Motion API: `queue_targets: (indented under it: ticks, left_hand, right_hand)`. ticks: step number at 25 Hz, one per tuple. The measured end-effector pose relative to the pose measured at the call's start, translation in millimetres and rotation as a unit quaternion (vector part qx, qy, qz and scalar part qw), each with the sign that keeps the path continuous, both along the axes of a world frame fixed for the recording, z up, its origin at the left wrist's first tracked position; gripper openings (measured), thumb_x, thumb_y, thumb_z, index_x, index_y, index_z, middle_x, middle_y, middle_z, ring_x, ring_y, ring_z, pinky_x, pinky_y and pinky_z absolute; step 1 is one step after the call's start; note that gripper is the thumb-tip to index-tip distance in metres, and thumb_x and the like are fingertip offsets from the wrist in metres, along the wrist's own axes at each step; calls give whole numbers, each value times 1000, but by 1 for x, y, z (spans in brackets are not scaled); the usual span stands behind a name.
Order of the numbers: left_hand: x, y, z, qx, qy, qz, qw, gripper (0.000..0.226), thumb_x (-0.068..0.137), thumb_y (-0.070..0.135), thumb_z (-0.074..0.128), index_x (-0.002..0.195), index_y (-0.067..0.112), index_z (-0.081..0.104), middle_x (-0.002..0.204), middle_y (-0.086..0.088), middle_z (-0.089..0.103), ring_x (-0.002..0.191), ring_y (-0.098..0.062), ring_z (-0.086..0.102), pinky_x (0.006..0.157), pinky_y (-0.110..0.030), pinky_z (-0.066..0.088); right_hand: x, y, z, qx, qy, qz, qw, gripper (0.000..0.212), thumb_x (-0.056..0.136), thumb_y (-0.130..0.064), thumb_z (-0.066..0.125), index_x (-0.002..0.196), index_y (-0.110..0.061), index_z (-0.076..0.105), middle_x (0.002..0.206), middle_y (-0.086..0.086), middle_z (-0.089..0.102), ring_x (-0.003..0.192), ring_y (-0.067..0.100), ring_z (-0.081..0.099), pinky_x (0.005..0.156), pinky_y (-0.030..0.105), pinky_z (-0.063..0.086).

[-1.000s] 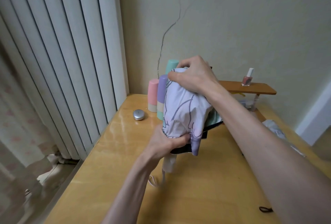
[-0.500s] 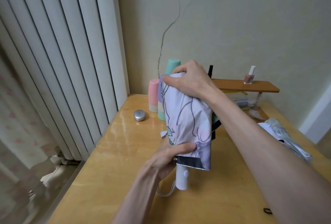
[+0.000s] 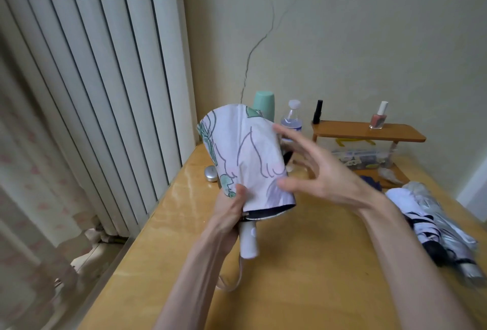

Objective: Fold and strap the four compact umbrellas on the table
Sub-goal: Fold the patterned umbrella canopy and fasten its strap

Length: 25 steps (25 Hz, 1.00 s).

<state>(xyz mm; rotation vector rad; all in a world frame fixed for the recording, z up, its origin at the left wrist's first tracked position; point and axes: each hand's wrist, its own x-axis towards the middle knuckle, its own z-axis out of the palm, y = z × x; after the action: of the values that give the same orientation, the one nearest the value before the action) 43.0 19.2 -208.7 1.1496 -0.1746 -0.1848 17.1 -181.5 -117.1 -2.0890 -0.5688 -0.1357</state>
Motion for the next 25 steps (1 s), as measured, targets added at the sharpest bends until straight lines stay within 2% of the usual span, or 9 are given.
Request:
queue_targets:
  ticks: [3, 6, 7, 11, 15, 17, 19, 23, 25]
  left_hand:
    - [2, 4, 5, 5, 31, 17, 999, 105, 61, 88, 65, 132, 11, 68, 97, -4, 79, 72, -17, 74, 55, -27, 56]
    - [3, 5, 10, -12, 35, 25, 999, 69, 87, 64, 64, 137, 17, 68, 122, -8, 78, 106, -29, 77, 79, -37, 63]
    - [3, 5, 10, -20, 31, 34, 999, 60, 90, 55, 69, 136, 17, 69, 124, -9, 77, 110, -30, 76, 84, -40, 62]
    - [1, 4, 7, -27, 32, 43, 998, 32, 96, 19, 73, 128, 11, 73, 117, -8, 79, 92, -18, 76, 69, -25, 58]
    - [5, 7, 1, -36, 53, 40, 997, 33, 88, 17, 77, 120, 7, 76, 113, -10, 80, 92, -20, 76, 75, -31, 62]
    - [7, 9, -1, -32, 73, 39, 996, 27, 85, 17, 79, 110, 6, 78, 102, -6, 79, 80, -18, 73, 64, -29, 61]
    - [7, 7, -5, -24, 67, 47, 996, 34, 84, 14, 83, 114, 3, 75, 94, -6, 76, 71, -15, 68, 55, -26, 56]
    - [9, 7, -7, -12, 50, 50, 997, 38, 81, 9, 85, 117, 3, 74, 100, -10, 77, 77, -18, 71, 60, -28, 58]
    - [9, 10, -7, -6, 51, 60, 997, 38, 81, 9, 85, 117, 4, 74, 99, -9, 78, 79, -19, 73, 62, -28, 59]
  right_hand:
    - [-9, 7, -23, -48, 2, 36, 998, 103, 83, -15, 89, 162, -44, 29, 165, -27, 32, 153, -2, 31, 127, 39, 31]
    - [-7, 20, -36, 10, -34, -8, 999, 91, 83, 3, 81, 157, -34, 44, 156, -20, 51, 145, 1, 46, 120, 32, 41]
    - [-4, 24, -40, 47, -54, -45, 996, 85, 82, 11, 74, 153, -31, 51, 149, -17, 58, 138, 3, 54, 115, 34, 47]
    - [-1, 53, -69, 174, -114, -191, 959, 63, 82, 18, 67, 126, -27, 62, 107, -6, 77, 98, 12, 74, 83, 39, 62]
    - [-1, 51, -75, 201, -171, -286, 921, 39, 79, 15, 67, 101, -17, 72, 77, -8, 70, 70, 6, 65, 64, 25, 54]
    - [-5, 42, -72, 91, -318, -348, 877, 34, 77, 11, 58, 98, -10, 74, 78, -11, 62, 68, 4, 52, 64, 13, 43]
    - [-7, 37, -77, -4, -421, -371, 828, 28, 80, 8, 55, 97, -5, 73, 82, -5, 61, 72, 6, 50, 65, 16, 41]
    - [-3, 24, -79, 74, -284, -368, 882, 31, 80, 3, 76, 107, -12, 71, 85, -9, 68, 69, 2, 55, 60, 32, 54]
    - [-2, 16, -80, 19, -310, -381, 871, 32, 78, 6, 77, 104, -12, 72, 83, -7, 70, 70, 8, 58, 58, 36, 54]
